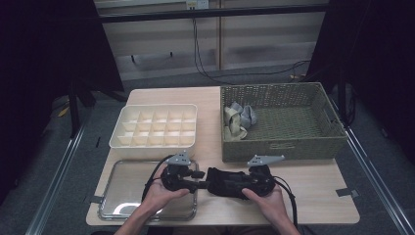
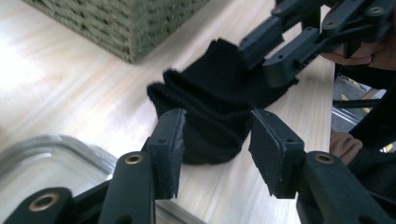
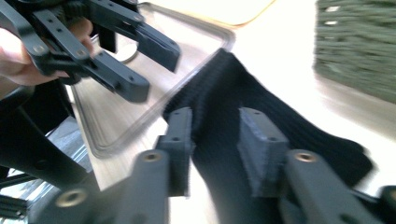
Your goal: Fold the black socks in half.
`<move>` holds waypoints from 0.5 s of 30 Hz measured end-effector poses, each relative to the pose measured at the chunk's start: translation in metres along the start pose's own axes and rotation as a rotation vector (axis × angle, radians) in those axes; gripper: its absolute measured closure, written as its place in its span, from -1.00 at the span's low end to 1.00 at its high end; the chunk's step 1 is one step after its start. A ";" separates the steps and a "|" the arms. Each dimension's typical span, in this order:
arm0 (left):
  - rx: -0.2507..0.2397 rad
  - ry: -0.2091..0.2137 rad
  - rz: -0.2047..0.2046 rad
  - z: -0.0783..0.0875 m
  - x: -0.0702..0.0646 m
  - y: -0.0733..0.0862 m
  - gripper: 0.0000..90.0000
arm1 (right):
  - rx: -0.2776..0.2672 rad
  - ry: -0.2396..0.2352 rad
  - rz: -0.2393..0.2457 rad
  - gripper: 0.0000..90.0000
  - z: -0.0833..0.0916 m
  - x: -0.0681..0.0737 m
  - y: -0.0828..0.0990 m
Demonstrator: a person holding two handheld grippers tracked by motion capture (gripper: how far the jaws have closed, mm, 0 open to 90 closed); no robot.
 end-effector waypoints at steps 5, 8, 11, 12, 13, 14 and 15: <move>-0.012 0.022 -0.023 -0.004 -0.008 -0.015 0.35 | 0.013 0.048 -0.022 0.70 0.013 -0.011 0.014; -0.016 0.034 -0.036 -0.010 -0.013 -0.025 0.38 | 0.016 0.061 -0.032 0.76 0.020 -0.014 0.022; 0.003 0.041 -0.049 -0.019 -0.018 -0.030 0.38 | 0.034 0.065 -0.026 0.76 0.020 -0.013 0.028; 0.012 0.045 -0.051 -0.024 -0.019 -0.031 0.36 | 0.041 0.066 -0.025 0.74 0.020 -0.013 0.031; 0.021 0.044 -0.056 -0.027 -0.020 -0.031 0.36 | 0.046 0.070 -0.019 0.74 0.019 -0.014 0.035; 0.020 0.050 -0.054 -0.032 -0.020 -0.033 0.36 | 0.049 0.072 -0.026 0.75 0.018 -0.014 0.037; 0.037 0.053 -0.053 -0.038 -0.019 -0.033 0.36 | 0.055 0.070 -0.030 0.75 0.016 -0.016 0.039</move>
Point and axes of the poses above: each handheld gripper's, and its own axes: z roughly backward along the jaws, y roughly out of its underside, x roughly to its left, the point moved 8 cm from there along -z, roughly forward along the jaws, and after that the axes turned 10 degrees about x, right-handed, at the moved point
